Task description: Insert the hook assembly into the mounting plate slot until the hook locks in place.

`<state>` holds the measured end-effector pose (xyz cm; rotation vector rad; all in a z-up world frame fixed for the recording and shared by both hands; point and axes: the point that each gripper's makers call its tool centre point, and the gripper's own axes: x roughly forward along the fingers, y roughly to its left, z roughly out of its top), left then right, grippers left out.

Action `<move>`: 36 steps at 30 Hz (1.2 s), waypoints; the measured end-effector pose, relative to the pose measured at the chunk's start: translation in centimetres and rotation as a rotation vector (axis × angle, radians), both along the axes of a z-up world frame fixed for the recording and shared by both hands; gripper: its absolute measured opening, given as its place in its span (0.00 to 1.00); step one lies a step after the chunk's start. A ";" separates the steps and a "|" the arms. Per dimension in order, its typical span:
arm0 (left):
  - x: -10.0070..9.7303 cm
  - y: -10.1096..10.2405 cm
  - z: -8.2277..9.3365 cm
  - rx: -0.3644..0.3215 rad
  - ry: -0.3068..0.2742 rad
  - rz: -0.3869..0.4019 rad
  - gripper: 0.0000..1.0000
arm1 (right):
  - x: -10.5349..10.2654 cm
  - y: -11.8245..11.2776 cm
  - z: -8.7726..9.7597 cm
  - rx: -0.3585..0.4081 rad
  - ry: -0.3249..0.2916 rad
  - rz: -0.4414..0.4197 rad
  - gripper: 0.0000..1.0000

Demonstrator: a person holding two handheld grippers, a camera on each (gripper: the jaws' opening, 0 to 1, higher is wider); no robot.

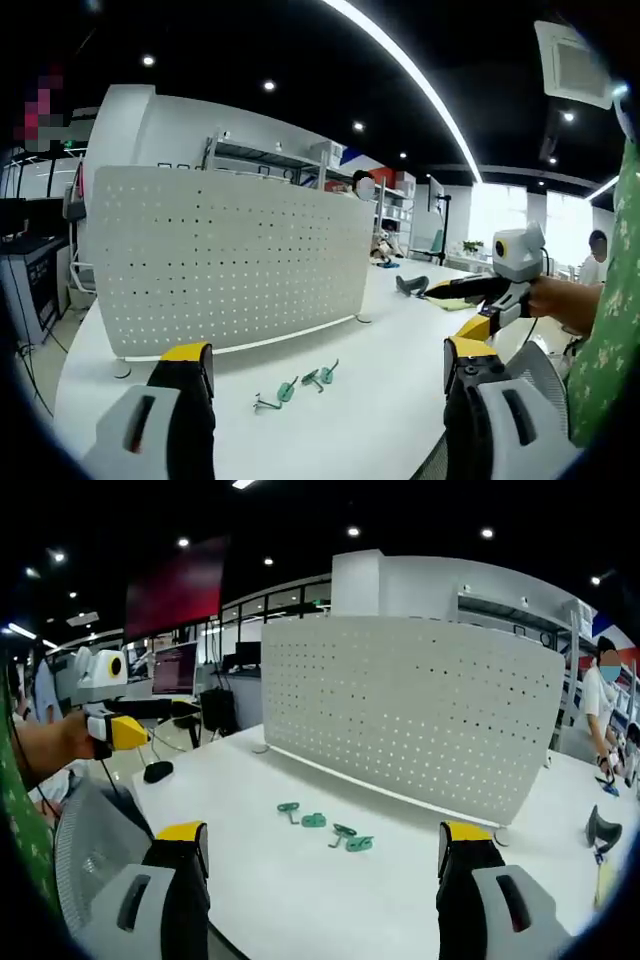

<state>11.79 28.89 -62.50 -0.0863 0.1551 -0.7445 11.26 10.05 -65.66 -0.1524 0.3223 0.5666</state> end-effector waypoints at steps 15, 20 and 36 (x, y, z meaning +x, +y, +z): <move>-0.3 -0.2 0.6 -0.002 -0.007 -0.013 0.98 | -0.3 -0.2 0.2 -0.001 -0.003 -0.012 0.97; -0.5 -0.1 1.3 -0.010 -0.021 -0.017 0.98 | -0.5 0.2 0.1 0.003 -0.001 -0.011 0.97; -1.0 0.6 1.8 0.004 -0.029 -0.022 0.98 | -0.7 0.8 -0.2 0.014 -0.002 -0.025 0.96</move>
